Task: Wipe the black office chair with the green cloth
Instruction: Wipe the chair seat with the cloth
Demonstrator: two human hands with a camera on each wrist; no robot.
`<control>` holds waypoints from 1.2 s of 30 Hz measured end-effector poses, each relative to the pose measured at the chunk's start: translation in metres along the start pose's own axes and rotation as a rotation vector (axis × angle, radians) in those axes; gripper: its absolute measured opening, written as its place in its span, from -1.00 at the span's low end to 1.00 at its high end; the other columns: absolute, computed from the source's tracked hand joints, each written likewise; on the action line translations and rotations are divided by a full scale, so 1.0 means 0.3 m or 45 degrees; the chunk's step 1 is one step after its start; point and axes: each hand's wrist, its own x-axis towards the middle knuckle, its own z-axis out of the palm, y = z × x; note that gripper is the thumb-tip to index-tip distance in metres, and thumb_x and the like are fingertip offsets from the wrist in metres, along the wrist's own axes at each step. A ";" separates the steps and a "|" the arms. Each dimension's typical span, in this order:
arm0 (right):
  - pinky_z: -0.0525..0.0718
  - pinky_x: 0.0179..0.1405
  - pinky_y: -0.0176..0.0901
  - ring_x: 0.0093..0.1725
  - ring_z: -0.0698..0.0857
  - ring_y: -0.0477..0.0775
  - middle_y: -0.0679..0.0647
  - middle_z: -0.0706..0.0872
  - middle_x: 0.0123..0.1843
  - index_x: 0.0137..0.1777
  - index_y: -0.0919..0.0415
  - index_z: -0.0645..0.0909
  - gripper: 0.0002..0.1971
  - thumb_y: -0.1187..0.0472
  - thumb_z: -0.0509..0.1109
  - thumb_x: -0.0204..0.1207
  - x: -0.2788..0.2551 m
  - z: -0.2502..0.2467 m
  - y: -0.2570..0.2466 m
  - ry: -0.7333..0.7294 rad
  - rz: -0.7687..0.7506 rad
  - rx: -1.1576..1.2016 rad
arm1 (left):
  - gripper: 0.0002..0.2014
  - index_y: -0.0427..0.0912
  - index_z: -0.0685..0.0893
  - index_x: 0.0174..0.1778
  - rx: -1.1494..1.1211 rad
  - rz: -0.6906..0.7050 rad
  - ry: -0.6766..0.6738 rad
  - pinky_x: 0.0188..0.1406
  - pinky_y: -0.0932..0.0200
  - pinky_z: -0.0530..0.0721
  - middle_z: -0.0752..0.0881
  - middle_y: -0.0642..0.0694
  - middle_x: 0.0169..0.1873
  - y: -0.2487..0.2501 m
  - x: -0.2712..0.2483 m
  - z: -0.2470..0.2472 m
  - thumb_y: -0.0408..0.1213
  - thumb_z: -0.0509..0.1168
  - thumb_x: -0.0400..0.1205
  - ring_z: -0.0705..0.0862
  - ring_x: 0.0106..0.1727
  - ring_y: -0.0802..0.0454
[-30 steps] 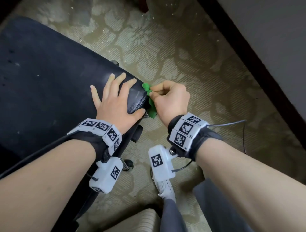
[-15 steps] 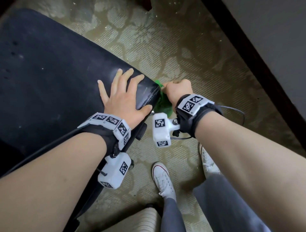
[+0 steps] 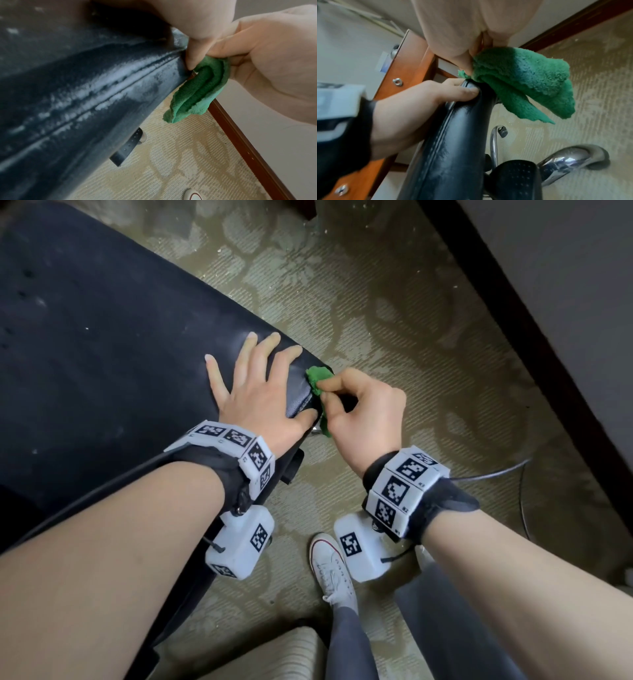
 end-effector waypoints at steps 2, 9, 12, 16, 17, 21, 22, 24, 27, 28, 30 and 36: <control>0.49 -0.09 -0.68 -0.14 0.64 -0.27 -0.21 0.78 -0.19 -0.12 0.18 0.79 -0.88 0.38 0.48 0.45 -0.004 0.001 0.006 0.018 -0.099 -0.042 | -0.20 0.16 0.22 0.64 -0.008 -0.002 0.005 0.61 -0.48 -0.33 0.09 0.10 0.71 0.001 -0.001 0.000 0.15 0.39 0.49 -0.14 0.76 0.02; 0.48 0.02 -0.66 -0.23 0.61 -0.28 -0.23 0.73 -0.21 -0.10 0.11 0.77 -0.86 0.32 0.40 0.51 0.056 0.032 -0.008 0.077 0.171 -0.041 | -0.18 0.17 0.22 0.64 0.015 -0.013 -0.005 0.61 -0.48 -0.32 0.08 0.09 0.71 0.003 0.008 -0.003 0.18 0.39 0.47 -0.14 0.76 0.03; 0.64 0.21 -0.18 -0.20 0.68 -0.19 -0.24 0.71 -0.25 -0.13 0.10 0.76 -0.85 0.32 0.39 0.50 0.083 0.038 0.001 0.116 0.259 -0.021 | -0.19 0.16 0.21 0.64 0.017 -0.017 -0.011 0.61 -0.47 -0.33 0.07 0.08 0.72 0.003 0.013 -0.007 0.19 0.38 0.50 -0.16 0.76 0.02; 0.78 -0.04 -0.09 -0.20 0.74 -0.10 -0.15 0.75 -0.25 -0.16 0.10 0.77 -0.83 0.36 0.39 0.50 0.150 0.044 0.042 0.039 0.374 0.025 | -0.20 0.15 0.22 0.64 0.017 -0.010 -0.001 0.60 -0.49 -0.31 0.08 0.07 0.71 0.000 0.013 -0.003 0.19 0.38 0.50 -0.14 0.76 0.00; 0.80 -0.10 -0.06 -0.21 0.76 -0.07 -0.13 0.76 -0.26 -0.18 0.09 0.77 -0.83 0.36 0.40 0.49 0.163 0.046 0.050 0.018 0.405 0.041 | -0.20 0.15 0.22 0.65 0.020 -0.011 0.001 0.60 -0.49 -0.31 0.08 0.07 0.71 0.000 0.014 -0.003 0.19 0.38 0.50 -0.14 0.76 0.00; 0.74 -0.16 -0.25 -0.16 0.77 -0.07 -0.10 0.78 -0.24 -0.30 0.01 0.73 -0.78 0.36 0.42 0.44 0.207 0.057 0.082 -0.024 0.616 0.101 | -0.19 0.14 0.20 0.65 0.022 -0.011 -0.005 0.59 -0.48 -0.33 0.06 0.06 0.72 -0.001 0.014 -0.001 0.20 0.36 0.51 -0.16 0.76 0.00; 0.70 -0.19 -0.31 -0.16 0.77 -0.07 -0.09 0.79 -0.23 -0.31 0.00 0.73 -0.77 0.36 0.40 0.43 0.217 0.066 0.092 -0.045 0.687 0.110 | -0.19 0.14 0.20 0.65 0.024 -0.008 -0.006 0.59 -0.49 -0.33 0.06 0.06 0.71 -0.002 0.012 0.000 0.20 0.36 0.51 -0.16 0.76 -0.01; 0.75 -0.18 -0.22 -0.18 0.78 0.03 -0.01 0.81 -0.24 -0.35 0.03 0.72 -0.72 0.41 0.34 0.41 0.231 0.089 0.115 -0.109 0.828 0.152 | -0.20 0.14 0.20 0.65 0.026 -0.001 -0.002 0.59 -0.49 -0.32 0.07 0.05 0.71 -0.002 0.010 0.004 0.20 0.36 0.51 -0.15 0.76 -0.02; 0.82 -0.13 0.27 -0.10 0.81 0.37 0.27 0.83 -0.19 -0.39 0.13 0.71 -0.70 0.47 0.22 0.32 0.244 0.115 0.156 -0.205 0.928 0.248 | -0.20 0.13 0.21 0.65 0.028 0.000 0.001 0.59 -0.50 -0.32 0.07 0.05 0.71 -0.001 0.007 0.006 0.19 0.36 0.51 -0.15 0.76 -0.03; 0.80 -0.13 0.35 -0.08 0.80 0.42 0.33 0.82 -0.17 -0.38 0.14 0.71 -0.71 0.46 0.21 0.30 0.248 0.119 0.167 -0.202 0.931 0.258 | -0.20 0.14 0.20 0.65 0.029 -0.005 0.000 0.59 -0.49 -0.33 0.07 0.05 0.71 0.000 0.009 0.006 0.19 0.36 0.51 -0.15 0.76 -0.03; 0.80 -0.06 0.29 -0.10 0.80 0.38 0.28 0.82 -0.18 -0.37 0.11 0.69 -0.74 0.41 0.22 0.30 0.249 0.110 0.173 -0.162 0.917 0.241 | -0.19 0.15 0.19 0.65 0.024 -0.018 -0.032 0.58 -0.48 -0.34 0.04 0.06 0.72 0.002 0.012 -0.006 0.20 0.36 0.51 -0.17 0.76 -0.02; 0.76 0.02 -0.04 -0.07 0.77 0.08 0.02 0.80 -0.15 -0.23 0.04 0.68 -0.82 0.35 0.35 0.43 0.200 -0.023 -0.056 -0.055 0.723 0.106 | -0.02 -0.08 0.04 0.74 -0.136 -0.065 -0.226 0.69 -0.36 -0.16 -0.08 -0.01 0.75 -0.004 -0.016 -0.111 0.10 0.45 0.53 -0.12 0.77 0.00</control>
